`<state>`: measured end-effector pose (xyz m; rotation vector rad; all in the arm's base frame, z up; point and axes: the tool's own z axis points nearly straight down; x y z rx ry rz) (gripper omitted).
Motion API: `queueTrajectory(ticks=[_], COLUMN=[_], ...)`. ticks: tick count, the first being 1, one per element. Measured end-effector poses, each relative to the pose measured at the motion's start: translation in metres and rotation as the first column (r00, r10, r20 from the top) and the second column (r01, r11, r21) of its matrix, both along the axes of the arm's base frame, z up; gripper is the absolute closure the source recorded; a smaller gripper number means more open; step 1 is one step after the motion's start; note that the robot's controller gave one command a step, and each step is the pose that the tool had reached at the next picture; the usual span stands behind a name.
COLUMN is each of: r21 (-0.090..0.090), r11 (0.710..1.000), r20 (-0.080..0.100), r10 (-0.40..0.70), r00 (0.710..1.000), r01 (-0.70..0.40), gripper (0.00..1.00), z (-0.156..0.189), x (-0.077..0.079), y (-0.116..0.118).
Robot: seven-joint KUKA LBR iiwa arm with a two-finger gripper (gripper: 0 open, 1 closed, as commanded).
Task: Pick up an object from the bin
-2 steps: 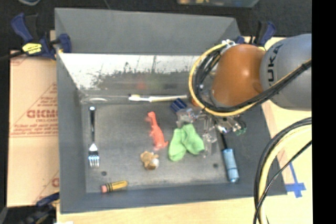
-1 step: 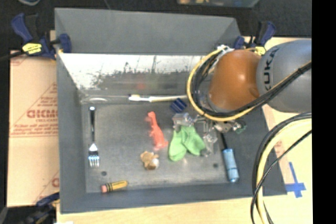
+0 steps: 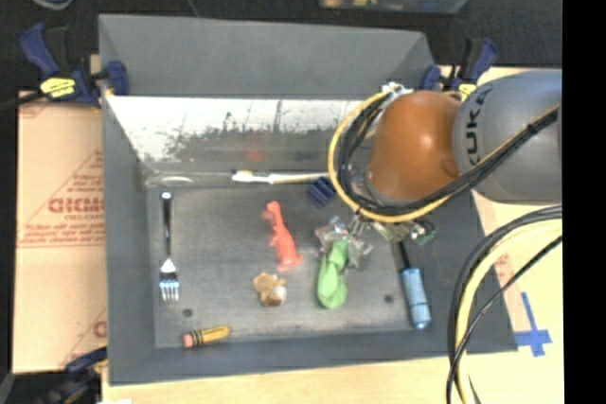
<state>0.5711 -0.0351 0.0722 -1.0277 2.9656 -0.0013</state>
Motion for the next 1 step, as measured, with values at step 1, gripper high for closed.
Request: queueTrajectory(ticks=[1], r21=[0.0], r11=[1.0], r20=[0.0], r10=[0.0], r00=[1.0], r01=[0.0], gripper=[1.0], z=[0.0], x=[0.0], y=[0.0])
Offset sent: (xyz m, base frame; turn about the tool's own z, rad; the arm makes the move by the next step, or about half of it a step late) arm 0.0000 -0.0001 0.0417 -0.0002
